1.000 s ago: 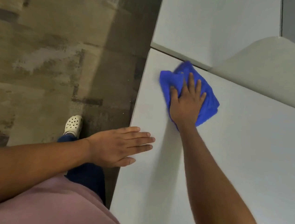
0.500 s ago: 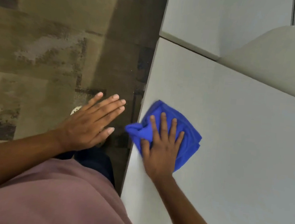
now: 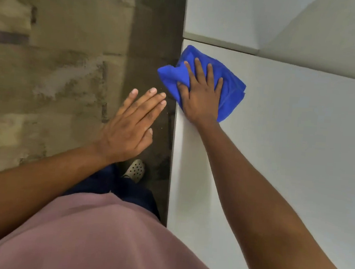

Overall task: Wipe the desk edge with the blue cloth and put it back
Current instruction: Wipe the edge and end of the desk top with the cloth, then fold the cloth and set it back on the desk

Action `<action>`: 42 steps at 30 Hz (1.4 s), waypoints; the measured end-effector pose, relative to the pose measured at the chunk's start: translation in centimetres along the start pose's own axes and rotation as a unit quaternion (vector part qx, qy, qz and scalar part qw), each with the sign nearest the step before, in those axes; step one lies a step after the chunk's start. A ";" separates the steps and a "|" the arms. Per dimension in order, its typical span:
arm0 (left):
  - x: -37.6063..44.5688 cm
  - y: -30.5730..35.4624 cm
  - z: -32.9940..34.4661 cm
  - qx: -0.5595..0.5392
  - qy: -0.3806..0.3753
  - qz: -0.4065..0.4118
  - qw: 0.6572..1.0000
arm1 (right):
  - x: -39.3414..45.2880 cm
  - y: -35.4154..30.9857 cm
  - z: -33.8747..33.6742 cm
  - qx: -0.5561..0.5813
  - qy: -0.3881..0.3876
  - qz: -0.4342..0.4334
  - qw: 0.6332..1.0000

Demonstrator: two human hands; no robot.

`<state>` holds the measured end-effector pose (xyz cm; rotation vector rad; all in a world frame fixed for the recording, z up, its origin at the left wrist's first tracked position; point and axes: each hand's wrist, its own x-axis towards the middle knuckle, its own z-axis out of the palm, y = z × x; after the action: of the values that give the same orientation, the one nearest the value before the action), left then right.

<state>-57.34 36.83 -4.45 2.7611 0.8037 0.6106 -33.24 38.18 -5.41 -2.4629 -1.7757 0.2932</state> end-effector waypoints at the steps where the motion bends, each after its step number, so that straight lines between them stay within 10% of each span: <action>1: 0.1 0.0 0.0 0.013 0.004 -0.003 1.000 | -1.3 -0.2 0.2 -0.001 -0.001 -0.010 1.000; 10: -1.0 -0.9 1.7 0.133 -0.084 0.149 0.976 | -13.3 0.2 0.8 0.075 -0.029 -0.052 0.995; 17: 0.8 -1.0 1.2 0.120 -0.048 0.193 0.973 | -16.1 1.3 -2.7 0.408 0.029 0.035 0.912; 30: 6.1 0.9 -2.1 -0.017 -0.026 0.155 0.987 | -22.2 0.2 -2.3 0.208 0.026 0.068 0.975; 42: 17.6 3.2 -4.8 -0.399 -0.144 -0.055 0.904 | -18.1 7.0 -14.8 0.585 0.034 0.208 0.783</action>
<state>-44.47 44.21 6.67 1.9696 0.4813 0.3740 -29.18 19.34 9.56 -1.7581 -0.5552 0.9583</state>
